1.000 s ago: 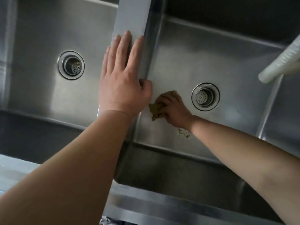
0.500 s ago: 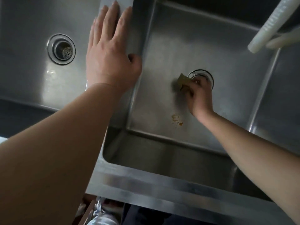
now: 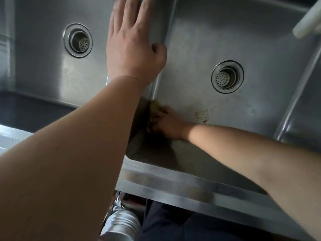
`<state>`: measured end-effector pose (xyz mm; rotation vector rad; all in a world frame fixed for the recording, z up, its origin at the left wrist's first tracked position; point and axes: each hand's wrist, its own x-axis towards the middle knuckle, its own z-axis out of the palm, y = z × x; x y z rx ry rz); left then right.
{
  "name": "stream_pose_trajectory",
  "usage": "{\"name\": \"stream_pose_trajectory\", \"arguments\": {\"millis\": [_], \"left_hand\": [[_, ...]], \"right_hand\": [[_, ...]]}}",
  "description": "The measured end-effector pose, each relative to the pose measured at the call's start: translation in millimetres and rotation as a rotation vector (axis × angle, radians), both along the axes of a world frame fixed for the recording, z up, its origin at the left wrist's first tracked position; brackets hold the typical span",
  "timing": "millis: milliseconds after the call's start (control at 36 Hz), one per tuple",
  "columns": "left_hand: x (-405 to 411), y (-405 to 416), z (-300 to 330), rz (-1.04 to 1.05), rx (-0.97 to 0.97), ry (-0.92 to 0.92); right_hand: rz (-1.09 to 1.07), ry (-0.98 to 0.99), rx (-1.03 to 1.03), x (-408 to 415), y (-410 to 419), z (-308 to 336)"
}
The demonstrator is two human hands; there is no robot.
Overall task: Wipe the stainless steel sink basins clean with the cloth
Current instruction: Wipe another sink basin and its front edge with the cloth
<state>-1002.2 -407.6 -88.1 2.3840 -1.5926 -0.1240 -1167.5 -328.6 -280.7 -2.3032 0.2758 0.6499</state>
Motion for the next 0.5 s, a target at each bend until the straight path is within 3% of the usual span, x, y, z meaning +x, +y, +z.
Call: {"name": "stream_pose_trajectory", "arguments": {"millis": [111,222,278,333,417,500], "left_hand": [[0,-1,-1,-0.003,-0.002,-0.006],[0,1,0,0.001,-0.004,0.018],[0,1,1,-0.002,-0.003,0.015],[0,0,2,-0.006,0.0,0.012],[0,1,1,-0.011,0.014,0.02],[1,1,0,-0.018,0.008,0.015]], "right_hand": [[0.004,0.099,0.032,-17,-22,-6],[0.327,-0.002,-0.228,-47,-44,6],[0.276,0.017,-0.193,-60,-44,16],[0.031,-0.007,-0.136,-68,-36,28],[-0.58,-0.03,-0.058,-70,-21,38],[-1.119,0.202,0.151,-54,-9,51]]}}
